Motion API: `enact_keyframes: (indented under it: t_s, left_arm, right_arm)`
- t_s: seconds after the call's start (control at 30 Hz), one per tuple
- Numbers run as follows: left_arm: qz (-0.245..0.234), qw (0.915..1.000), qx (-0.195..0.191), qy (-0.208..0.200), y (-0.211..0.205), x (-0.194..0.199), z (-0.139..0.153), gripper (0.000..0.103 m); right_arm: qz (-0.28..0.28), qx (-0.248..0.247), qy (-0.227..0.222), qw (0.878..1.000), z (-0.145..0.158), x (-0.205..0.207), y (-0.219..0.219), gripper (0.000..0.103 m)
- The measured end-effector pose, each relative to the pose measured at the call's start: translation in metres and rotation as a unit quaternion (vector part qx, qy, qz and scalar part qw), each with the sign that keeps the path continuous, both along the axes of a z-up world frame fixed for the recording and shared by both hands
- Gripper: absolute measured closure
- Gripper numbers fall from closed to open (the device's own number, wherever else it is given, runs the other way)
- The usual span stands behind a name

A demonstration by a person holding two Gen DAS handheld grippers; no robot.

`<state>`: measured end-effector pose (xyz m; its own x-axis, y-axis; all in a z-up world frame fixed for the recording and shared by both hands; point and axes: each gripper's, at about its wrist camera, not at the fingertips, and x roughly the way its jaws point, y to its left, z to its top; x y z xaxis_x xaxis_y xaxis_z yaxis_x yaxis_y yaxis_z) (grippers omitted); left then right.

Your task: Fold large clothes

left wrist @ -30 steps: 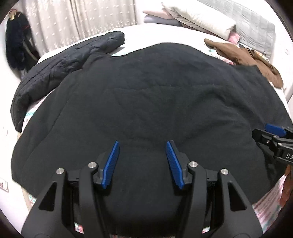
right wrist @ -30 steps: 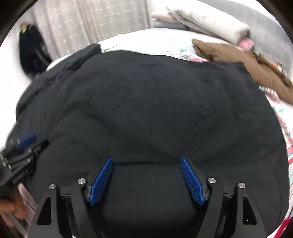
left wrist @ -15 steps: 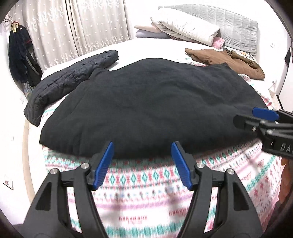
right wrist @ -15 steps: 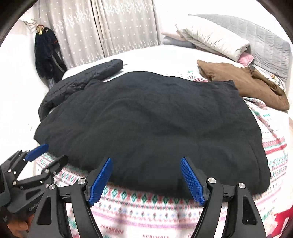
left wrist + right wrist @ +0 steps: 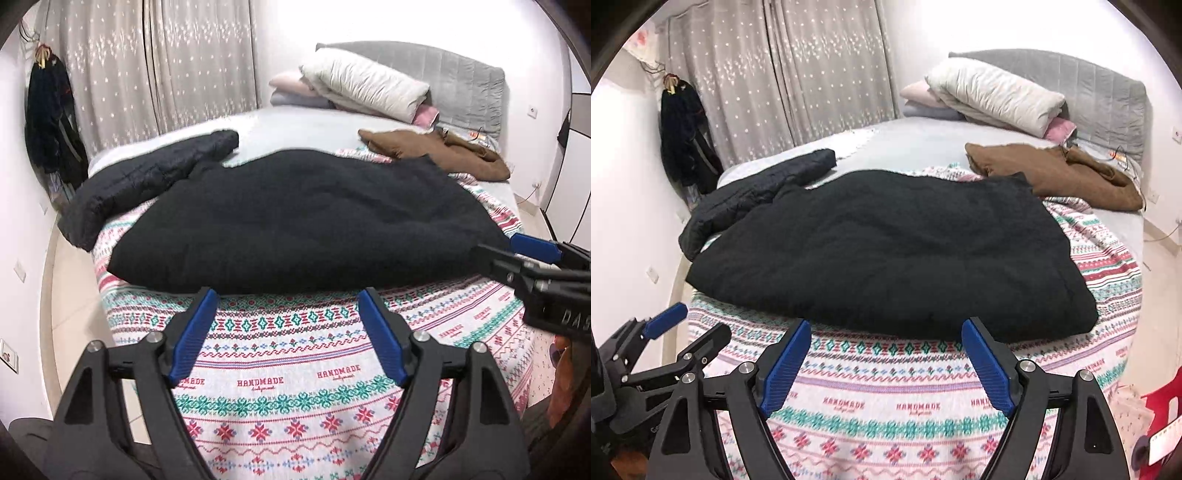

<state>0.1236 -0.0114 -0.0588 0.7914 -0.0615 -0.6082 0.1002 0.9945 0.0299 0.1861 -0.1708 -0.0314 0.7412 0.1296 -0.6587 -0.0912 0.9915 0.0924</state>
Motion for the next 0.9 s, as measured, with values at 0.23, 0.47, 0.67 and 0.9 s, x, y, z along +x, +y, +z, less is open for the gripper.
enact_keyframes:
  t_s: [0.23, 0.47, 0.67, 0.9]
  left_arm:
    - [-0.006, 0.9997, -0.017, -0.015, 0.005, -0.019, 0.008, 0.020]
    - [0.004, 0.9997, -0.025, -0.001, 0.014, -0.025, 0.007, 0.020]
    - [0.013, 0.9995, -0.026, -0.010, 0.018, -0.032, 0.014, 0.020]
    - [0.027, 0.9993, -0.025, -0.011, 0.020, -0.033, 0.015, 0.016]
  right_arm:
    - [-0.013, 0.002, -0.034, 0.999, 0.012, -0.043, 0.002, 0.010]
    - [-0.031, 0.045, -0.051, 0.997, 0.025, -0.075, -0.008, 0.006]
    - [-0.020, 0.043, -0.044, 0.998, 0.027, -0.082, 0.002, 0.006]
    - [-0.031, 0.031, -0.054, 0.998, 0.026, -0.079, 0.002, 0.005]
